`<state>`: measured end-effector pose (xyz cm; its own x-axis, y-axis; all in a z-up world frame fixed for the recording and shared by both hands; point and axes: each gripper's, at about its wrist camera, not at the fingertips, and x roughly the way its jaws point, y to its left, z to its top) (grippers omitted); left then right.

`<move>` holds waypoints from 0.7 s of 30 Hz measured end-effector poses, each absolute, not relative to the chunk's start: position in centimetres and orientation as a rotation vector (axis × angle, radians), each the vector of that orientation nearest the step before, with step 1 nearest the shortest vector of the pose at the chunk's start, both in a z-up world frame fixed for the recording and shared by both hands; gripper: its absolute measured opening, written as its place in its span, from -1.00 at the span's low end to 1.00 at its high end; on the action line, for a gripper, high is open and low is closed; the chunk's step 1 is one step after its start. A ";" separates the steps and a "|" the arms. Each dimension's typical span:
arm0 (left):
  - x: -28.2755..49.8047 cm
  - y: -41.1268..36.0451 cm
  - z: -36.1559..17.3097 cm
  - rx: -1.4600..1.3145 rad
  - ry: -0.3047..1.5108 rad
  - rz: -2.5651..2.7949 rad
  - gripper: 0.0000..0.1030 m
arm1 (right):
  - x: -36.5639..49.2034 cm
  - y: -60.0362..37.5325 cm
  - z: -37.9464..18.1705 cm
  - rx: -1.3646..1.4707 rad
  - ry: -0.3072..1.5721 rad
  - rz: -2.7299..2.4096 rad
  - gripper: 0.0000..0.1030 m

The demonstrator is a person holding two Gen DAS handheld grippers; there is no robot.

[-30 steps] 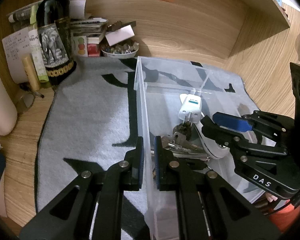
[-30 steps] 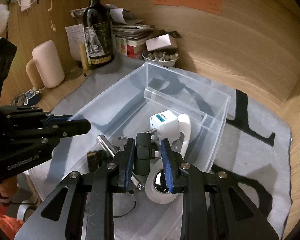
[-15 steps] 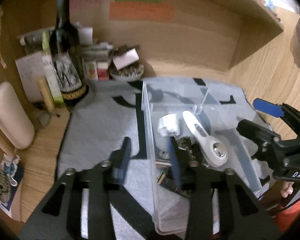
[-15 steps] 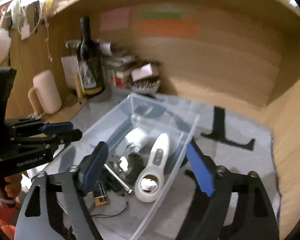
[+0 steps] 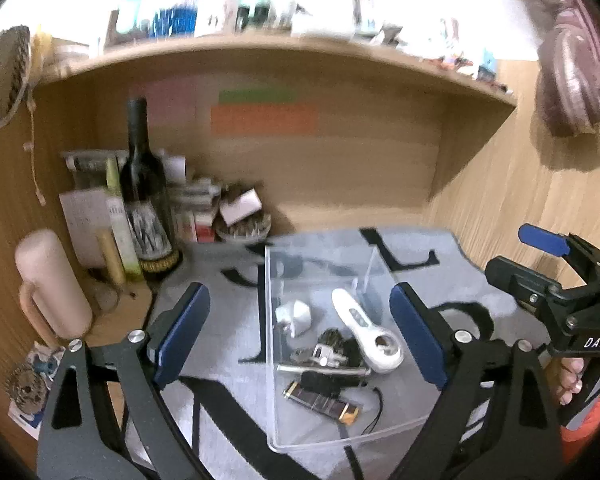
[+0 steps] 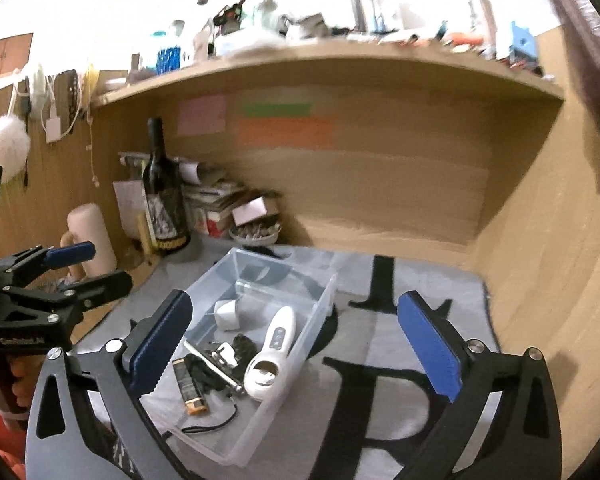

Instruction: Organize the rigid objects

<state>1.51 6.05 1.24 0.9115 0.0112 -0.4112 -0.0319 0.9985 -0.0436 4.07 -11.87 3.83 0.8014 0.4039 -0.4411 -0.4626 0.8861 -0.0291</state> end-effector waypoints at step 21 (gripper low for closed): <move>-4.3 1.7 3.3 -0.016 0.233 0.017 1.00 | -1.3 -15.5 5.8 -0.091 0.287 0.412 1.00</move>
<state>-4.30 1.71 3.28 0.9728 0.0148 -0.2311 -0.0186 0.9997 -0.0141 -1.25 -15.51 5.82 0.8765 0.3820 -0.2931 -0.4076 0.9127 -0.0295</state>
